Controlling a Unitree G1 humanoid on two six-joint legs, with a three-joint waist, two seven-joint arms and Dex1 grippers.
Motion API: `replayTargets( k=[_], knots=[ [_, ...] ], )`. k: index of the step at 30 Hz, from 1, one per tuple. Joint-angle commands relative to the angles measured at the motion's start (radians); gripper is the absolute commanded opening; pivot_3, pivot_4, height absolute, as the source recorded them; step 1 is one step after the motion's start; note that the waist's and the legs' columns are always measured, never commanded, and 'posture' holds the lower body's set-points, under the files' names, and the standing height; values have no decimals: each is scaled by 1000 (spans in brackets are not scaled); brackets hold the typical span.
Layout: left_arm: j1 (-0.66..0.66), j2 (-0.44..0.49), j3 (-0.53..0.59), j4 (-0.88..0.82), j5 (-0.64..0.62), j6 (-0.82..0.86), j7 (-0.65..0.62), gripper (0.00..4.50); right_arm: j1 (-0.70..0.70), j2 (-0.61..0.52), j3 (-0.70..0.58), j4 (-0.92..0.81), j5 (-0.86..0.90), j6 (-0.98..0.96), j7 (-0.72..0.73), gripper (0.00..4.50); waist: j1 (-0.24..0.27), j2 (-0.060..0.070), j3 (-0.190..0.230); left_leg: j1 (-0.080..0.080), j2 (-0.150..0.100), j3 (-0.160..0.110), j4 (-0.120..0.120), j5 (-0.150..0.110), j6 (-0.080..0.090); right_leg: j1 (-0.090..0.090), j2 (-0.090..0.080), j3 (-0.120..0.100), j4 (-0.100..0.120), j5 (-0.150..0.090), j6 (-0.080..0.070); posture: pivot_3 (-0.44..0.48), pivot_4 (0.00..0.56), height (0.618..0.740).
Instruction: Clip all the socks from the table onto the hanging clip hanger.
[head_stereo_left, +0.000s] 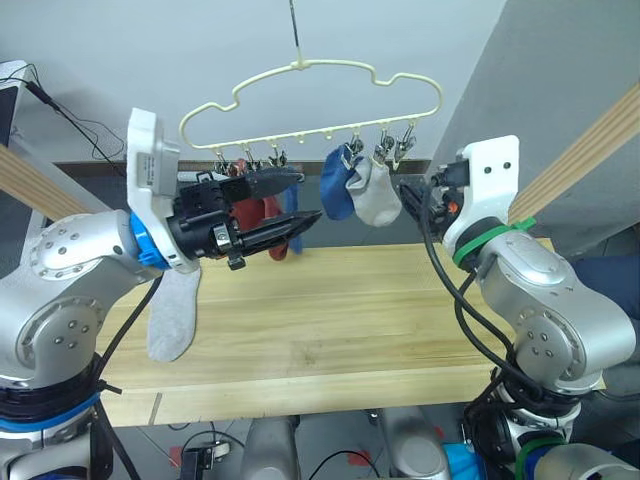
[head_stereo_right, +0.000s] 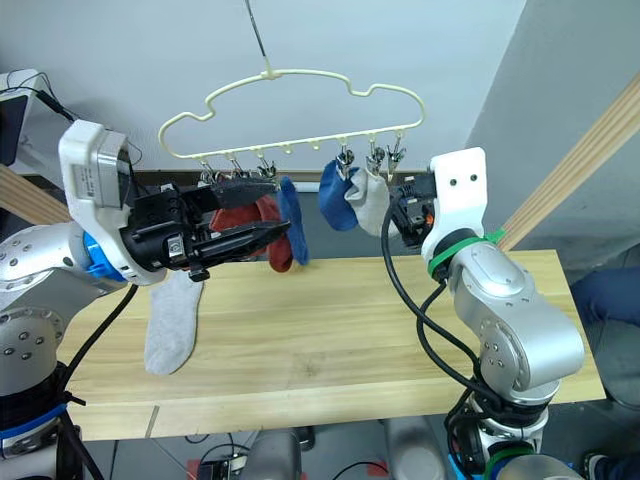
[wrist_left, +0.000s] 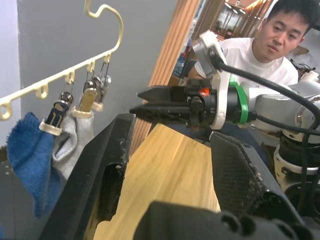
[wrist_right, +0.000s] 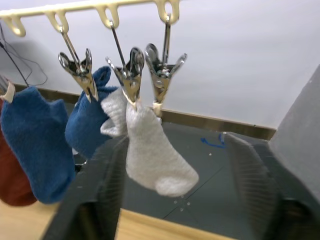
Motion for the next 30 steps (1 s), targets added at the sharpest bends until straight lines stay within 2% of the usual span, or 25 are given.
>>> replayTargets(
  k=[1, 30],
  knots=[
    [-15, 9, -3, -15, -8, -15, -1, 2789, -24, 17, -7, -15, 4, -15, 0, 1971, 0, 0, 0, 0, 0, 0, 0, 0, 0, 0, 0, 0, 0, 0, 0, -246, 307, 740],
    [-4, 16, -14, -37, -13, -6, 56, 2789, -132, 68, -9, 206, -34, -152, -40, 1971, 3, 0, 0, 0, 0, -2, 15, 0, 1, 0, 1, 0, 15, 1, -1, -200, 328, 740]
  ],
)
